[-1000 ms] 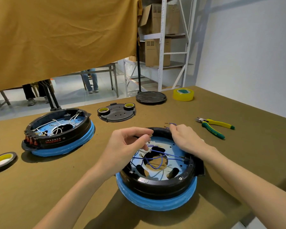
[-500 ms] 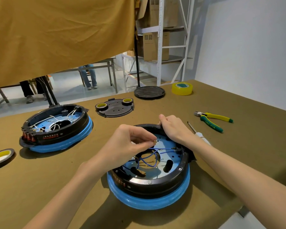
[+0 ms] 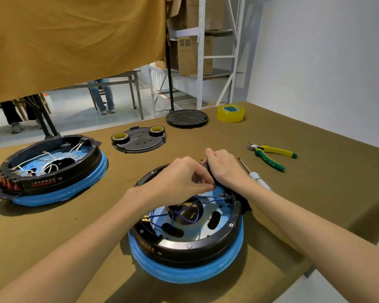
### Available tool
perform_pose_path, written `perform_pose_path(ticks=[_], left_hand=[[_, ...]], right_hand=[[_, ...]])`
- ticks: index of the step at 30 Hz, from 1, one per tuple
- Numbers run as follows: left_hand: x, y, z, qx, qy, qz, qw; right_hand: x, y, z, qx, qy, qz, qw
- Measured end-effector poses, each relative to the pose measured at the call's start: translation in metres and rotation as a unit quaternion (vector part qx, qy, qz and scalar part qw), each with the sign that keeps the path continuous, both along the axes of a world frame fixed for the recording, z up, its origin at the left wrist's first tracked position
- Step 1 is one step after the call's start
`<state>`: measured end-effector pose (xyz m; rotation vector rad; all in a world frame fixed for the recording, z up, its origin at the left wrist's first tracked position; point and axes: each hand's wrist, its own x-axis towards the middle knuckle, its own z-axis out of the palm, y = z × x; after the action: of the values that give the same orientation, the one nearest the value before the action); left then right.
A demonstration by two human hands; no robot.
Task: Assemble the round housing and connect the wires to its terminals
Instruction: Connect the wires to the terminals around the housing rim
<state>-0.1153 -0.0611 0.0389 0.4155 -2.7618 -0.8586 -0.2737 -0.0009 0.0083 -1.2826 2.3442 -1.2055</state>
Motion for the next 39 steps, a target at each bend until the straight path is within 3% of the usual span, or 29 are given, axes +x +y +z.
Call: perform_pose_path(ticks=[9,15,30,35,39], left_hand=[[-0.006,0.003,-0.004,0.071,0.001,-0.016,0.997],[0.002,0.003,-0.015,0.004,0.001,0.025,1.000],[0.002,0.007,-0.017,0.083,0.020,0.031,0.996],[0.000,0.007,-0.016,0.121,0.008,0.021,0.992],[-0.008,0.003,-0.008,0.161,-0.054,0.024,0.985]], right_hand=[[-0.003,-0.003,-0.005,0.000,-0.031,-0.029,0.999],[-0.005,-0.004,-0.007,-0.003,-0.023,-0.025,0.999],[-0.003,-0.003,-0.005,0.013,-0.029,-0.025,0.999],[-0.002,-0.002,-0.004,0.012,-0.027,-0.029,0.999],[-0.001,-0.002,-0.003,0.012,-0.029,-0.029,0.999]])
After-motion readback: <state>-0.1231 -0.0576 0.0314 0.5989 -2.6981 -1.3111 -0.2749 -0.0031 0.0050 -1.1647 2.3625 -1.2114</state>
